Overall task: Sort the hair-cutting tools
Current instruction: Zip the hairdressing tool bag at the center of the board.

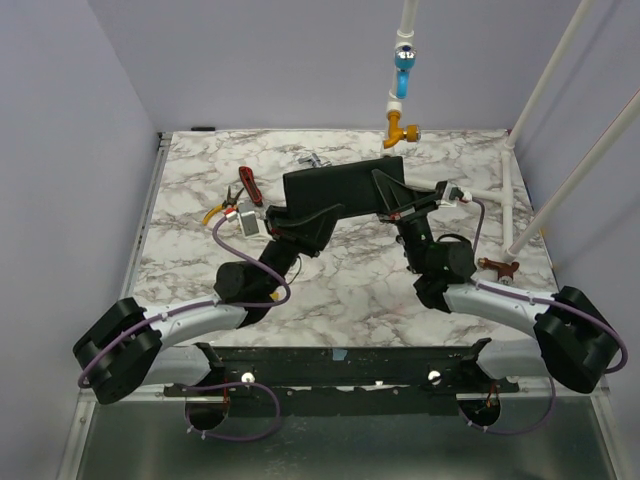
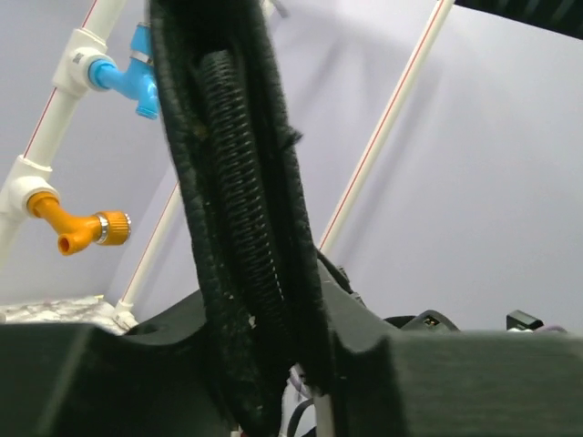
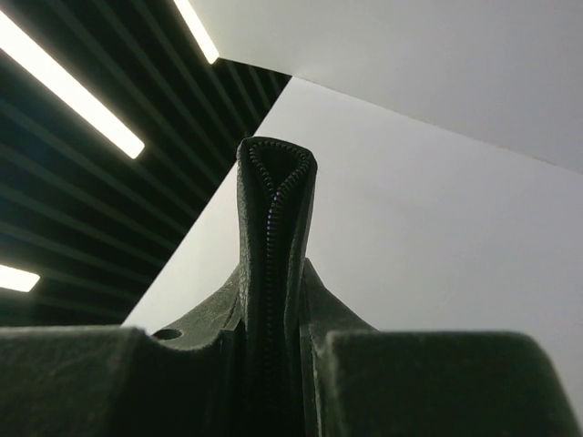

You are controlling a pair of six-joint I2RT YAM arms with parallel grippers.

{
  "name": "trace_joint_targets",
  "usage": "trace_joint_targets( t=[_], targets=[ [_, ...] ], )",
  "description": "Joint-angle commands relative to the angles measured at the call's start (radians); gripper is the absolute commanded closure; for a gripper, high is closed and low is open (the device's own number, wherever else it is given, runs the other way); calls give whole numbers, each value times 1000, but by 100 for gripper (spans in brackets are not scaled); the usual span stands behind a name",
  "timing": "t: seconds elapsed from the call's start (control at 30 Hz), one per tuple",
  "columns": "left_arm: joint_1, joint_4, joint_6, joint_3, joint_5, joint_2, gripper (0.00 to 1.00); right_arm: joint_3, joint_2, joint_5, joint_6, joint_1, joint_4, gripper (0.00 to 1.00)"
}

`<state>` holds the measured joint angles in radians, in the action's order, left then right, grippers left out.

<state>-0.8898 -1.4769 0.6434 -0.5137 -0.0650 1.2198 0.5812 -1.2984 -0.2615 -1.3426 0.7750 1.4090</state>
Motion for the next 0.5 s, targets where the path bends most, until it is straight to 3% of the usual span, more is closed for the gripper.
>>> trace_joint_targets(
  t=[0.0,0.13,0.27,0.47],
  targets=[
    [-5,-115,28,-31,-3,10,80,-11,41,66,28,15,-72,99],
    [21,-114,66,-20,12,-5,100,-34,76,130,61,15,-128,99],
    [106,-67,207,-1,115,-44,100,-16,133,297,175,15,-299,97],
    [298,-3,460,39,388,-117,100,-41,278,428,334,12,-454,53]
  ],
)
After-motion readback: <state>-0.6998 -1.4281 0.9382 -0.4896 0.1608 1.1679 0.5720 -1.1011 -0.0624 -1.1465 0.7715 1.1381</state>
